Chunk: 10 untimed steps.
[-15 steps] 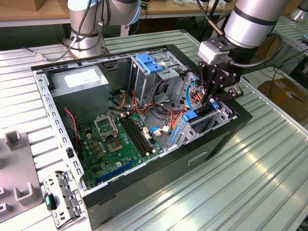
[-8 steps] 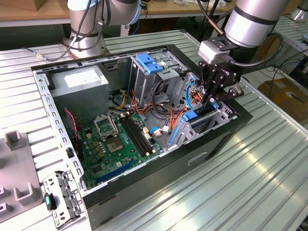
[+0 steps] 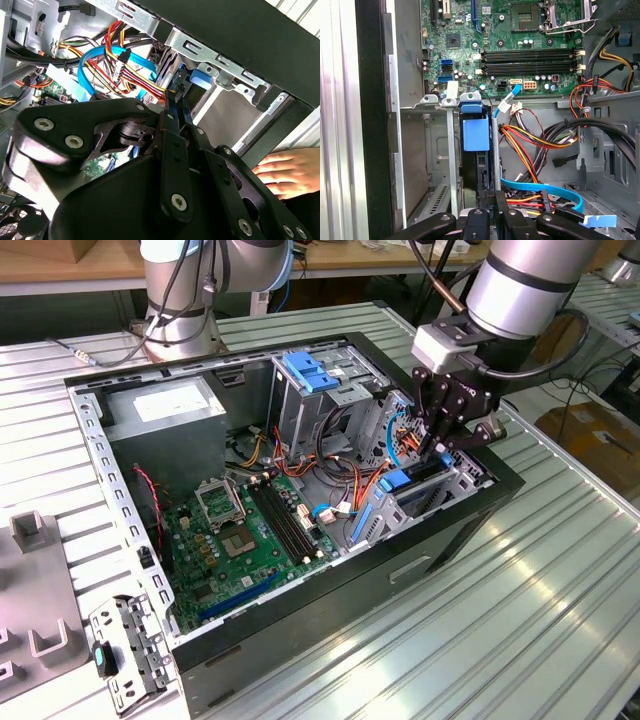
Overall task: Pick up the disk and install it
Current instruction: 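Insert the first disk wire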
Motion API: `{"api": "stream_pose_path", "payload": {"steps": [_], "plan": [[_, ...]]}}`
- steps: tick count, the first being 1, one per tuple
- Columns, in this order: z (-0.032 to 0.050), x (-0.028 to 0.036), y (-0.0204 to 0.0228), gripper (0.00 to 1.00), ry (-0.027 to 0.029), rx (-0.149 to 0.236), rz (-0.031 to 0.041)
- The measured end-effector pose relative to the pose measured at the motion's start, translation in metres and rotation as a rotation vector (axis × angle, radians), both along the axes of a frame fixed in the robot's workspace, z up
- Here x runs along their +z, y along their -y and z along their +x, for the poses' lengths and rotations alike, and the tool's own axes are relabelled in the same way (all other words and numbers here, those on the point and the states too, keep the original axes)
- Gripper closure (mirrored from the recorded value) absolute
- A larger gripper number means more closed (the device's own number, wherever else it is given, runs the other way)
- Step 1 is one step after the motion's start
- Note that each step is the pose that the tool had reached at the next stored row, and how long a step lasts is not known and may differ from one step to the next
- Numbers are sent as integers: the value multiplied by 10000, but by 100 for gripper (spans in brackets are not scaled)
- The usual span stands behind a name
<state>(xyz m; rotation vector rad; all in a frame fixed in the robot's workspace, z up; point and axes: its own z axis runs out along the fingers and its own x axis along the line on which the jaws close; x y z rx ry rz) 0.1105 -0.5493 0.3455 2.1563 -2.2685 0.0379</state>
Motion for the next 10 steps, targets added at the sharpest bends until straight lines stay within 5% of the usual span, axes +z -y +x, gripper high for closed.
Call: {"api": "stream_pose_path", "payload": {"steps": [10], "plan": [[-11, -15, 18, 83, 0, 146, -1]]}}
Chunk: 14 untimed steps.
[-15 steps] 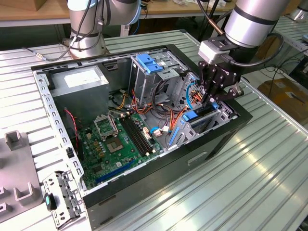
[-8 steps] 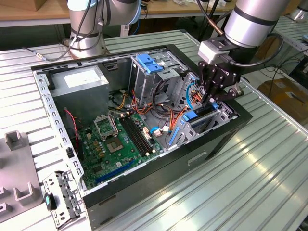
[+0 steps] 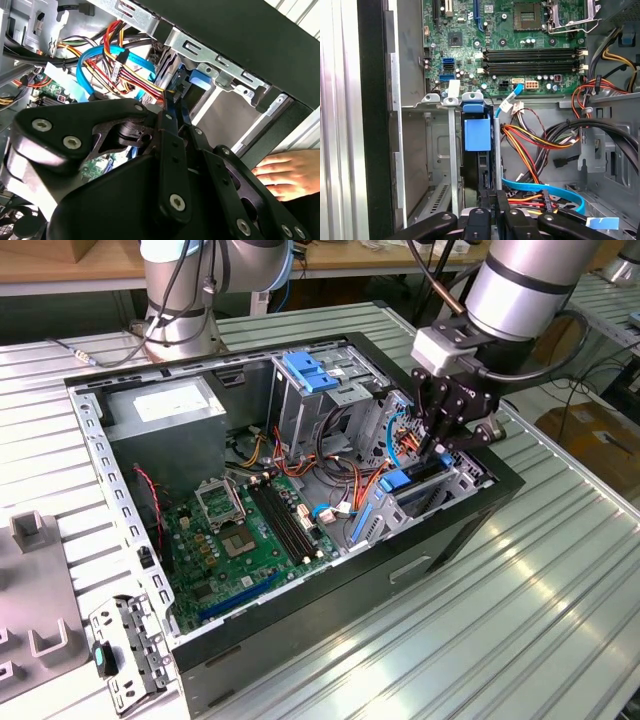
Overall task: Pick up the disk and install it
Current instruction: 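Insert the first disk wire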
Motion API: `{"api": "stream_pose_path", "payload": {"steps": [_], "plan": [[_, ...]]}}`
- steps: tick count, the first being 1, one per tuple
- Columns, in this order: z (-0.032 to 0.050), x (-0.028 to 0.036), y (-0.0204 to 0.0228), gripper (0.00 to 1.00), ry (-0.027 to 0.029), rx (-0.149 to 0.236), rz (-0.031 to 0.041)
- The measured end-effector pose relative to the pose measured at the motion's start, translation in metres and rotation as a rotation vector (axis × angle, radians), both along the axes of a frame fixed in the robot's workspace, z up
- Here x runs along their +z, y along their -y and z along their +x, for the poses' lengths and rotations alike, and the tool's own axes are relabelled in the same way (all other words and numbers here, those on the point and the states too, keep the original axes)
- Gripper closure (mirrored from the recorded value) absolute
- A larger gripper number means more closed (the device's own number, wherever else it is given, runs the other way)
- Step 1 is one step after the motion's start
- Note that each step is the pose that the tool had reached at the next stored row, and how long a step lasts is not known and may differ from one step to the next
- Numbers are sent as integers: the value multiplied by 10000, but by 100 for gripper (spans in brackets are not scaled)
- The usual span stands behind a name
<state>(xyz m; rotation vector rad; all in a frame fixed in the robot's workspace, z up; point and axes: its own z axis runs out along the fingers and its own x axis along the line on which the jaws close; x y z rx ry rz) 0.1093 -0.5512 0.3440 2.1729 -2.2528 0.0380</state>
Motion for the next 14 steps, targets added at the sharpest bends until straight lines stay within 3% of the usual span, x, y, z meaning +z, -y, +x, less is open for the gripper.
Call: {"api": "stream_pose_path", "payload": {"steps": [4, 14], "plan": [[-2, 0, 7, 83, 1, 195, 3], [-3, 17, 12, 83, 0, 258, 4]]}}
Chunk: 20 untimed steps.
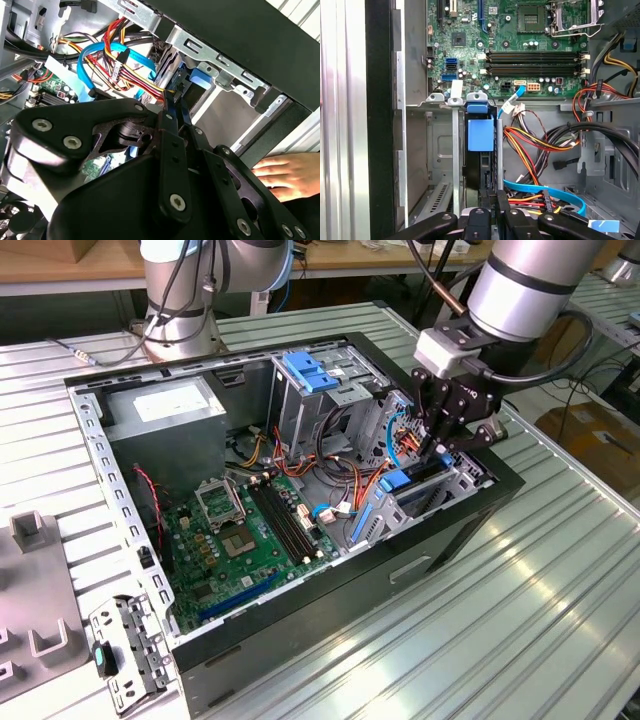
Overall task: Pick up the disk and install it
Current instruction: 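Insert the first disk wire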
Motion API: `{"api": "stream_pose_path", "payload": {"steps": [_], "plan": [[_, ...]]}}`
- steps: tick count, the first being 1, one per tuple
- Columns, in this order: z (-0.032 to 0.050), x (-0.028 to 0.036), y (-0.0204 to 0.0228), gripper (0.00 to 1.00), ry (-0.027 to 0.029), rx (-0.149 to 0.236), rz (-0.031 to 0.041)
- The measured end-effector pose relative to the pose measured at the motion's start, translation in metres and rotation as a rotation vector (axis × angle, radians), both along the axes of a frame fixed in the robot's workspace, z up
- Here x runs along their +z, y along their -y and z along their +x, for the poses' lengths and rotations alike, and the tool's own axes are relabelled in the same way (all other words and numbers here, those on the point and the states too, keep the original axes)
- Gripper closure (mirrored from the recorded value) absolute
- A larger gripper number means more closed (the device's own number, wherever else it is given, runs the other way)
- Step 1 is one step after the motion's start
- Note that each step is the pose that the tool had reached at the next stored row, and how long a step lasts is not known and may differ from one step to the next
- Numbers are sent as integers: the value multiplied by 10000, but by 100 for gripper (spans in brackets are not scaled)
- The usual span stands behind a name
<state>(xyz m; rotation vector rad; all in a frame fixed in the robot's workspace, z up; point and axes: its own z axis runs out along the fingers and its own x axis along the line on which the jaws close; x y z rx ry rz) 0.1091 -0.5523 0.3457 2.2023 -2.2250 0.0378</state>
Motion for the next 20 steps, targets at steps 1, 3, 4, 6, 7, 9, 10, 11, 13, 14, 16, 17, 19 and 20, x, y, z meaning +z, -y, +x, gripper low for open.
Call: {"api": "stream_pose_path", "payload": {"steps": [1, 3, 4, 6, 7, 9, 10, 11, 13, 14, 16, 17, 19, 20], "plan": [[0, 1, 0, 83, 0, 12, 0], [0, 4, 0, 83, 0, 56, -1], [0, 5, 2, 83, 0, 127, -3], [-1, 4, 14, 83, 0, 199, -1], [-1, 5, 21, 83, 0, 200, -2], [-1, 4, 25, 83, 0, 199, -1], [0, 4, 25, 83, 0, 200, -1], [0, 2, 26, 83, 0, 200, -1], [0, -3, 26, 83, 0, 201, -4], [0, -6, 26, 83, 0, 200, -3], [0, -15, 26, 83, -1, 200, -4], [1, -38, 26, 83, 0, 199, -3], [26, 16, 26, 83, 0, 196, -2], [26, 14, 26, 83, 0, 192, -2]]}}
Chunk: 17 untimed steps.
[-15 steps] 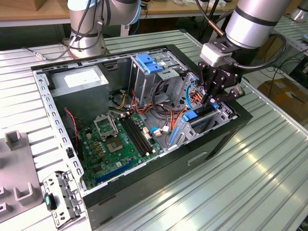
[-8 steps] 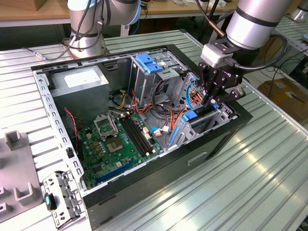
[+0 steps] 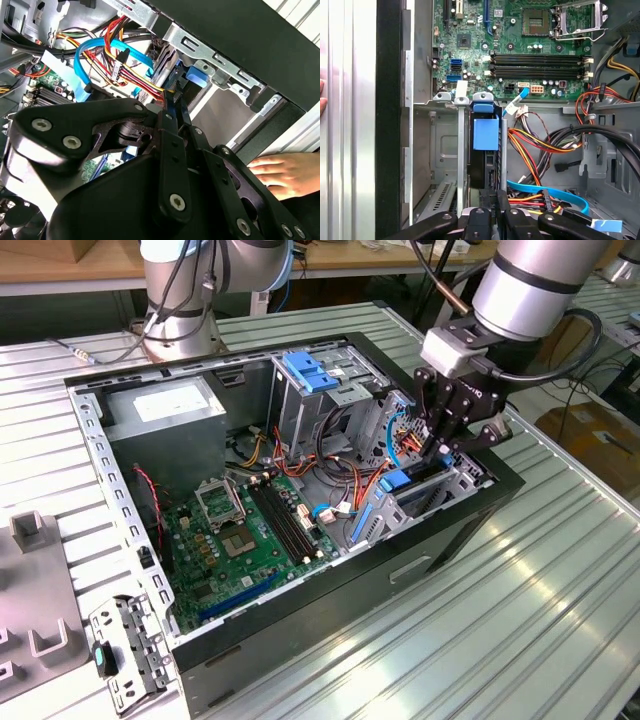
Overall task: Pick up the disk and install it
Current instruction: 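Insert the first disk wire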
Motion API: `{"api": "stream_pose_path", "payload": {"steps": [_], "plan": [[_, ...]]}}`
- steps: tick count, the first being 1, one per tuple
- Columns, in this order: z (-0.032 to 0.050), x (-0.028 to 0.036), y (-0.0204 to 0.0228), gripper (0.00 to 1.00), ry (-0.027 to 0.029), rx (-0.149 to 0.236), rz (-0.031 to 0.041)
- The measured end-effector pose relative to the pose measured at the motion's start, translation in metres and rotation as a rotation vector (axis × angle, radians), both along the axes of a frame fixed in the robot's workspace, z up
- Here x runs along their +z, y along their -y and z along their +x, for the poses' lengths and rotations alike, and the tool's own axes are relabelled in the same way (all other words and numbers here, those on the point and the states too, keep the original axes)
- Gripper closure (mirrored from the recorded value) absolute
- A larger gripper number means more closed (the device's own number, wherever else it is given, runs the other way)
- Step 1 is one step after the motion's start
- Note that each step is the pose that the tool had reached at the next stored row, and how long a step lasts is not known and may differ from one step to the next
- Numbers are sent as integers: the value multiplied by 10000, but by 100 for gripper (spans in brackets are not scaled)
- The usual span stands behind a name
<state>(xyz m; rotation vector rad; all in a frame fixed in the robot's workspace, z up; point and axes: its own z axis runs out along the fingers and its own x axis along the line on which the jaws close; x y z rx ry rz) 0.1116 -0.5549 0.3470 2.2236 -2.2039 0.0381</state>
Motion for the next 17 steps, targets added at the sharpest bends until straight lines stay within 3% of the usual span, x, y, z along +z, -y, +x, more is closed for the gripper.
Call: {"api": "stream_pose_path", "payload": {"steps": [11, 17], "plan": [[0, -30, 0, 83, 0, -16, -1], [5, 12, -12, 83, 0, -36, 3]]}}
